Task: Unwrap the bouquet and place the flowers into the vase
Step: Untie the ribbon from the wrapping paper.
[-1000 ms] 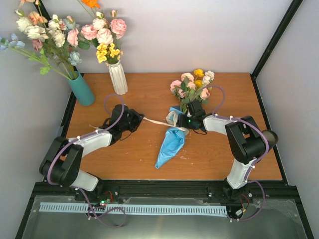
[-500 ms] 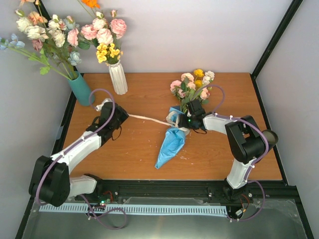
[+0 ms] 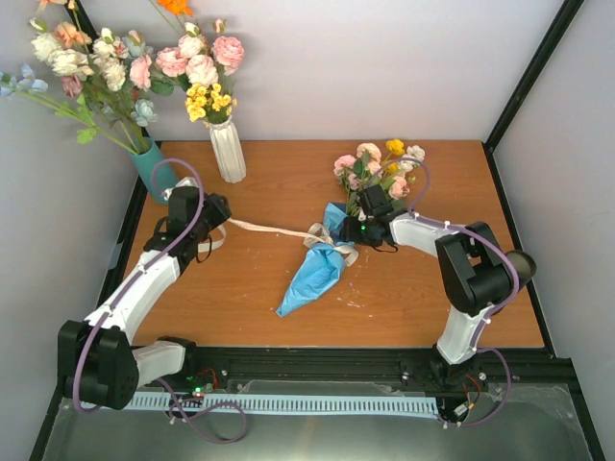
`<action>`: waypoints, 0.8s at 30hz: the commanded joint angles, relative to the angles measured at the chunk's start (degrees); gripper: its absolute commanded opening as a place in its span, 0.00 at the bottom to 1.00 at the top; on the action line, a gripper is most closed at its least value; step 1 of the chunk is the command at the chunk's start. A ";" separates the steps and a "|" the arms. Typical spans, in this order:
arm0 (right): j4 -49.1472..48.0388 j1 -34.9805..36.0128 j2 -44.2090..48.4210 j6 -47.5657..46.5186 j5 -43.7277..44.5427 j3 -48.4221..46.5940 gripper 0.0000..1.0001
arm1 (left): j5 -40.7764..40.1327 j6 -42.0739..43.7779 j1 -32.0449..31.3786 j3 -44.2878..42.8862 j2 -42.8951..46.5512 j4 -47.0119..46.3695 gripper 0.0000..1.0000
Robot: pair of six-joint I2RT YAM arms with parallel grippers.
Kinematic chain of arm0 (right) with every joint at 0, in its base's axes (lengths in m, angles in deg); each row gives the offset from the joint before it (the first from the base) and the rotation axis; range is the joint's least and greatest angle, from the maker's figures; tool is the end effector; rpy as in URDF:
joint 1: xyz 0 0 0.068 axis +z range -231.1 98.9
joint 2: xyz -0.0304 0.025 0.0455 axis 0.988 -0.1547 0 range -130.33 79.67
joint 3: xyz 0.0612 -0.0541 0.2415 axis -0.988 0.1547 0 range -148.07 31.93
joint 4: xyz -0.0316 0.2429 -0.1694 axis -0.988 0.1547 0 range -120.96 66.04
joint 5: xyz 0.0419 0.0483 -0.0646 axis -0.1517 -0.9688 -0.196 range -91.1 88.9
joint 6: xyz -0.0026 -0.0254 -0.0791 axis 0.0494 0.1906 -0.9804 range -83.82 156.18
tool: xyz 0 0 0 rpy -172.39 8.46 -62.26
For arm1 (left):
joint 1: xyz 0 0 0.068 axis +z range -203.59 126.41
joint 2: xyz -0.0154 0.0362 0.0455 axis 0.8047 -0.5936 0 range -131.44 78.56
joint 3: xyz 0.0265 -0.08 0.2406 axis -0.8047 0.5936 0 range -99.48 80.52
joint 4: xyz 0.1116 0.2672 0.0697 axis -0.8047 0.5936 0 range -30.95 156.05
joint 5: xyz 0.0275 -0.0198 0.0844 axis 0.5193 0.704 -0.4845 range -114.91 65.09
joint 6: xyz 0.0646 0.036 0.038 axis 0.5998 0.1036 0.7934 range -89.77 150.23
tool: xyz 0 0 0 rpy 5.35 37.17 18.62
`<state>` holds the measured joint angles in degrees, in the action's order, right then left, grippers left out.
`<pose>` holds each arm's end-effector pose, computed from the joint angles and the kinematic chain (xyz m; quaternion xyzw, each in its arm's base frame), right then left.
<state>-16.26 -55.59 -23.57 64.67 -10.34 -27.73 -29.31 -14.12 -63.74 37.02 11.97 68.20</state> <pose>0.3556 0.1826 0.0767 0.0029 0.9590 0.1927 0.2076 0.3265 -0.0529 0.2048 -0.2750 0.8308 -0.1911 0.4445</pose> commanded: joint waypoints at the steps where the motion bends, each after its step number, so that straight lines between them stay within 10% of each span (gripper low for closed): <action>1: 6.40 0.45 3.67 -2.60 1.98 -3.57 0.62 | 3.60 8.19 0.48 -4.46 1.28 4.25 0.77; 4: 9.37 0.41 6.83 -6.63 2.12 -4.96 0.68 | 6.80 11.62 0.40 -4.79 3.15 5.68 0.99; 24: 4.68 2.15 23.78 -18.97 3.68 16.18 0.88 | 28.07 18.80 -12.42 0.43 1.51 8.18 0.92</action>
<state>-7.47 -54.47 1.17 49.28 -7.69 -12.36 -5.75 2.51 -75.10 36.47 15.03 76.70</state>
